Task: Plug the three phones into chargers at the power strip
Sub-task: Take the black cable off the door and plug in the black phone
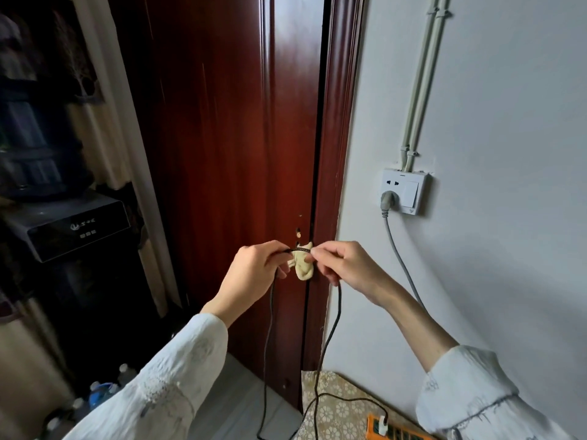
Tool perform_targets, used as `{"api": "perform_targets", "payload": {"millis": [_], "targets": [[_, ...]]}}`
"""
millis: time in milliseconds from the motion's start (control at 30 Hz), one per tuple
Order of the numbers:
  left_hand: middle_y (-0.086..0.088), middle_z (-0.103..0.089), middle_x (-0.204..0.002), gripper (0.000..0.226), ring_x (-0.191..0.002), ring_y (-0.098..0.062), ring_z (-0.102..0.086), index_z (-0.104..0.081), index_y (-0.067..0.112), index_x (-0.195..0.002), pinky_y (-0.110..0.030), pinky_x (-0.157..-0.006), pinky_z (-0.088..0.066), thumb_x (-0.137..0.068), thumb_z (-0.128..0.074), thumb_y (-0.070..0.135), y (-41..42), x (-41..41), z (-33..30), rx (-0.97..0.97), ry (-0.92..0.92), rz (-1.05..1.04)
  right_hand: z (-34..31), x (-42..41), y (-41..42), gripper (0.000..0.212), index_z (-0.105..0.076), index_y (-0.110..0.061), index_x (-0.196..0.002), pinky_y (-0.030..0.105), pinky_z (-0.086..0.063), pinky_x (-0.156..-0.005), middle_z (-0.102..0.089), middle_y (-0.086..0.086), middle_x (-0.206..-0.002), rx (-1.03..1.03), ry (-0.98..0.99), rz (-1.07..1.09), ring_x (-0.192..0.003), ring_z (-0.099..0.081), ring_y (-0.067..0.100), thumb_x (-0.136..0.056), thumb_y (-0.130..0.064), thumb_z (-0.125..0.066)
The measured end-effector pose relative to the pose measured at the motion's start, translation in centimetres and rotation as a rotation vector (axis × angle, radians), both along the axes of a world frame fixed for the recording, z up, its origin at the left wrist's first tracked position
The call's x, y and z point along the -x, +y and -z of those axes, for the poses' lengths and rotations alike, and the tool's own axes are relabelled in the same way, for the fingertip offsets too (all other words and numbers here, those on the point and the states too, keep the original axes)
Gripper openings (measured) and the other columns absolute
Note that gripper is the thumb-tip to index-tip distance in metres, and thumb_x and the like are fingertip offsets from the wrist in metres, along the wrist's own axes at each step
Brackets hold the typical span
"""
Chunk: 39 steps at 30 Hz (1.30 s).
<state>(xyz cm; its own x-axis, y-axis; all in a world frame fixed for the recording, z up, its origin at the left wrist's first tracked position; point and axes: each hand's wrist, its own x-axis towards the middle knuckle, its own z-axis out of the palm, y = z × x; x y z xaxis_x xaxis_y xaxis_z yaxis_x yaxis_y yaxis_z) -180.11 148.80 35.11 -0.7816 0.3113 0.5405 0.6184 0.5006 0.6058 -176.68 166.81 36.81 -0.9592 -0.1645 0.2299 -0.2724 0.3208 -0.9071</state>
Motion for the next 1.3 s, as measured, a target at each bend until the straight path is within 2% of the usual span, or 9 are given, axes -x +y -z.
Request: {"api": "perform_targets", "payload": {"millis": [300,400,467,600,733,833,1067,1200,1300], "targets": [[0.002,-0.069,-0.065,0.024,-0.058,-0.016,-0.070,-0.064,0.022,-0.078,-0.027,-0.057,-0.058,-0.092,-0.049,0.010,-2.1,0.5,-3.6,-0.594,-0.123,-0.075,6.6,-0.8,2.1,0.014,-0.068,-0.014,-0.075,0.035,-0.052,-0.077,-0.065,0.000,-0.063,-0.010,-0.265,0.084,-0.065,-0.062,0.011,-0.086,-0.020,-0.061],[-0.004,-0.070,-0.085,0.015,-0.077,-0.020,-0.070,-0.061,0.014,-0.102,-0.038,-0.075,-0.057,-0.091,-0.051,0.013,-3.2,1.5,-3.1,-0.289,-0.218,-0.213,6.2,-0.7,3.1,0.019,-0.070,-0.002,-0.078,0.032,-0.047,-0.065,-0.059,0.003,-0.058,0.105,-0.157,0.205,-0.058,-0.055,0.017,-0.087,-0.016,-0.061],[-0.007,-0.064,-0.112,0.040,-0.101,-0.023,-0.063,-0.048,0.018,-0.125,-0.033,-0.088,-0.050,-0.087,-0.059,0.018,-3.0,1.5,-2.1,0.022,-0.281,-0.221,5.0,-0.2,3.1,0.024,-0.069,0.002,-0.078,0.028,-0.044,-0.061,-0.055,-0.003,-0.053,0.077,-0.062,0.238,-0.053,-0.051,0.013,-0.087,-0.019,-0.061],[-0.003,-0.055,-0.126,0.061,-0.114,-0.014,-0.054,-0.036,0.020,-0.137,-0.025,-0.096,-0.041,-0.083,-0.064,0.025,-0.4,0.2,0.0,0.260,-0.266,-0.018,2.3,0.6,1.6,0.033,-0.067,-0.037,-0.059,0.012,-0.038,-0.051,-0.052,-0.014,-0.044,-0.059,0.071,0.156,-0.044,-0.045,0.000,-0.086,-0.019,-0.062],[0.007,-0.069,-0.066,0.018,-0.050,0.005,-0.058,-0.067,0.011,-0.089,-0.006,-0.051,-0.040,-0.092,-0.051,0.020,1.3,-0.3,0.2,0.144,-0.254,0.005,1.3,0.7,1.2,0.027,-0.065,-0.040,-0.068,0.003,-0.034,-0.048,-0.053,-0.017,-0.042,-0.080,0.165,0.132,-0.041,-0.046,-0.003,-0.085,-0.020,-0.062],[0.003,-0.070,-0.059,0.026,-0.058,-0.004,-0.068,-0.063,0.023,-0.071,-0.010,-0.062,-0.049,-0.092,-0.050,0.014,1.0,-0.7,-0.6,-0.019,-0.233,0.031,2.7,0.6,1.8,0.026,-0.063,-0.039,-0.061,0.010,-0.039,-0.053,-0.057,-0.016,-0.045,-0.095,0.063,0.127,-0.046,-0.050,-0.004,-0.082,-0.025,-0.066],[-0.010,-0.069,-0.067,0.024,-0.060,-0.021,-0.071,-0.063,0.011,-0.080,-0.021,-0.060,-0.057,-0.094,-0.044,0.005,-0.6,-0.5,-2.9,-0.535,-0.236,0.034,7.8,-0.2,4.0,0.025,-0.064,-0.024,-0.059,0.028,-0.048,-0.075,-0.064,-0.003,-0.061,-0.203,-0.165,0.171,-0.063,-0.060,0.008,-0.084,-0.019,-0.061],[-0.008,-0.072,-0.082,0.013,-0.070,-0.018,-0.072,-0.061,0.008,-0.099,-0.030,-0.075,-0.059,-0.091,-0.052,0.010,-2.0,0.0,-2.2,-0.215,-0.327,-0.116,7.0,0.0,4.6,0.016,-0.071,-0.015,-0.076,0.030,-0.051,-0.072,-0.060,0.000,-0.057,-0.092,-0.050,0.311,-0.056,-0.057,0.010,-0.088,-0.020,-0.061],[-0.002,-0.071,-0.082,0.024,-0.068,-0.012,-0.070,-0.058,0.018,-0.106,-0.026,-0.074,-0.054,-0.083,-0.064,0.014,-1.5,-0.6,-1.3,0.044,-0.287,-0.119,5.2,0.5,3.9,0.014,-0.074,-0.012,-0.088,0.015,-0.046,-0.060,-0.058,-0.008,-0.053,-0.127,0.072,0.324,-0.049,-0.053,0.000,-0.086,-0.020,-0.063]]}}
